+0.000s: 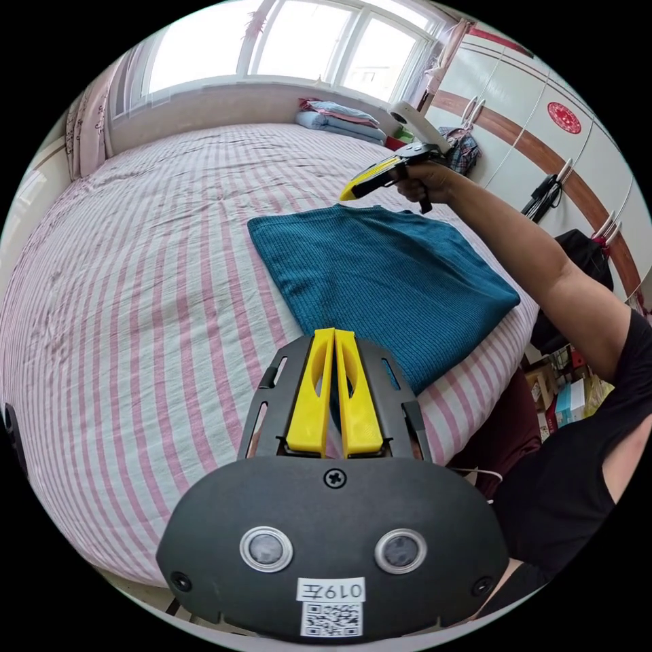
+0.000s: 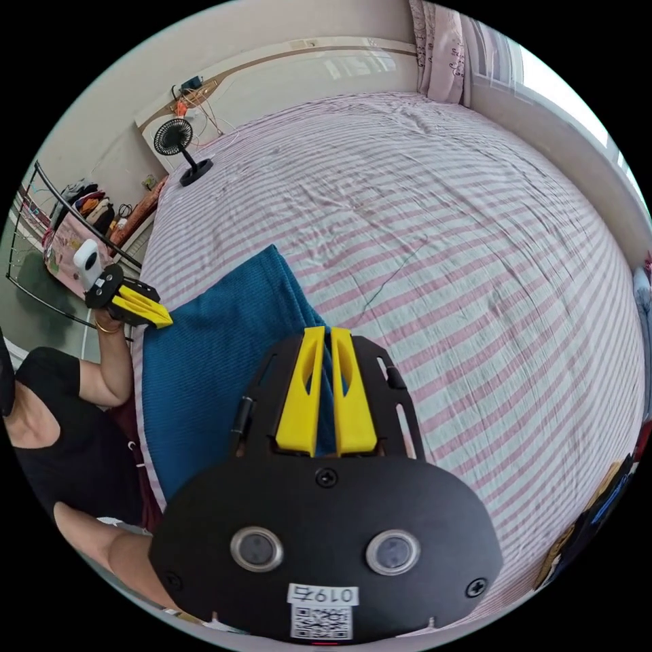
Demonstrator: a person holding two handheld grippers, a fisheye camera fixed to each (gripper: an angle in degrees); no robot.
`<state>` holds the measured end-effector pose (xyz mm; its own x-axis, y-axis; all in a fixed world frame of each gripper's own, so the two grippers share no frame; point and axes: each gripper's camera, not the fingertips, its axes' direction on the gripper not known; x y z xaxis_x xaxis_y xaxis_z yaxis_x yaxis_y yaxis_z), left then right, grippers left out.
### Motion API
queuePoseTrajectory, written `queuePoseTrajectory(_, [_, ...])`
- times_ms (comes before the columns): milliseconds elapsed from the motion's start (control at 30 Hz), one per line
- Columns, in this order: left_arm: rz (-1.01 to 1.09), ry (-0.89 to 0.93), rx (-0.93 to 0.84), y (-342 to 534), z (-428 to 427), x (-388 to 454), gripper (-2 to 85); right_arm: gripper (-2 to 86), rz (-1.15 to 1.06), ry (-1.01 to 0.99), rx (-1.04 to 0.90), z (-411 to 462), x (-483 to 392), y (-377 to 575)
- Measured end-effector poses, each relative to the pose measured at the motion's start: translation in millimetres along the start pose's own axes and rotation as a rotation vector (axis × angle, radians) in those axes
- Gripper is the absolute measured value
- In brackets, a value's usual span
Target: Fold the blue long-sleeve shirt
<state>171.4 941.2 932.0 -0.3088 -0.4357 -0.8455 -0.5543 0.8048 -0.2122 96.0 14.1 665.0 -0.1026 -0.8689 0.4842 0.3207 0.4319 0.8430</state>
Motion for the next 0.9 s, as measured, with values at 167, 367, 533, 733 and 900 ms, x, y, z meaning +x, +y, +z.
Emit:
queuePoseTrajectory(167, [-0.017,0.034,0.081,8,-11,-6,1.0,-0.8,-0.162,0.052,-0.008,-18,-21,14])
queuePoseTrajectory(367, [-0.024,0.081,0.223,21,-34,-8,1.1,-0.8,-0.218,0.154,-0.133,-1,-27,17])
queuePoseTrajectory(533, [-0.036,0.089,0.267,32,-44,-14,1.1,-0.9,-0.241,0.212,-0.198,14,-30,13])
queuePoseTrajectory(733, [0.012,0.112,0.208,35,-39,-13,1.0,-0.4,-0.206,0.167,-0.089,-4,-20,17])
queuePoseTrajectory(900, [0.031,0.105,0.200,36,-39,-9,0.8,3.9,-0.229,0.132,-0.073,-4,-18,27])
